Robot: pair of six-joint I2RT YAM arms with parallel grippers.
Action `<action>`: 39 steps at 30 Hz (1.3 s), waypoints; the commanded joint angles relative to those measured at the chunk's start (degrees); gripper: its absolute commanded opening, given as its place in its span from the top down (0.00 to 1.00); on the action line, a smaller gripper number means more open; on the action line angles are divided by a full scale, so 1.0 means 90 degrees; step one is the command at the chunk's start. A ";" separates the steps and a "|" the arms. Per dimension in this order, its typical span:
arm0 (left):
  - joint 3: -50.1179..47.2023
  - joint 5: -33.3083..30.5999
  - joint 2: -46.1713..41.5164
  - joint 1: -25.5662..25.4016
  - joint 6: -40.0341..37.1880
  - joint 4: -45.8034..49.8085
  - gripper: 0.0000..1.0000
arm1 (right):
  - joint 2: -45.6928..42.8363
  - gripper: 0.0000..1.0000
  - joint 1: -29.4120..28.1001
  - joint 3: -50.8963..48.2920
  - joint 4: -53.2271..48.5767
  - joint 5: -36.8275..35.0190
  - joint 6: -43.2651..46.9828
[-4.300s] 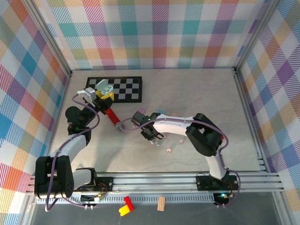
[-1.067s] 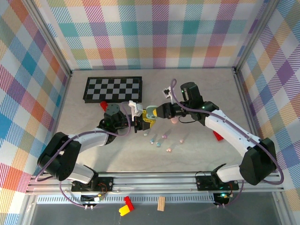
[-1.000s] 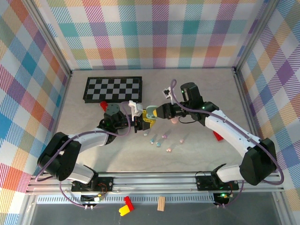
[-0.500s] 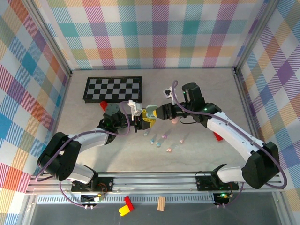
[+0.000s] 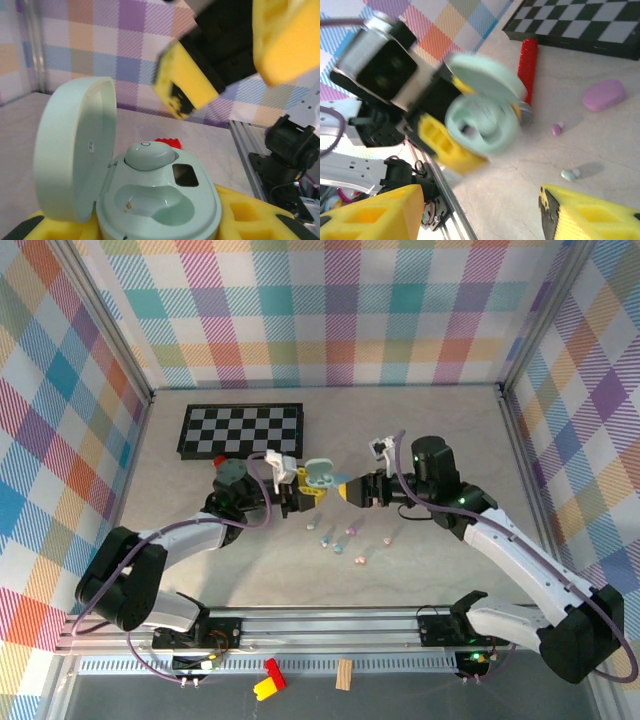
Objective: Insert the wireless bluetooth earbuds into the charging case
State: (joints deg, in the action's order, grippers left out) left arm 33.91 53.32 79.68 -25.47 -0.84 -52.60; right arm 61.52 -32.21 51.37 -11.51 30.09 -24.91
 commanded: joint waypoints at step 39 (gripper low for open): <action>-0.0008 0.0065 -0.1656 0.1610 0.1187 -0.0338 0.76 | 0.6199 0.42 -0.0942 0.2304 0.0336 0.0218 -0.0304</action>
State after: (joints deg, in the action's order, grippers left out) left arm 34.15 54.37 66.02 -11.79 9.61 -55.66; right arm 116.55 -40.05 72.07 -8.19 29.30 -26.79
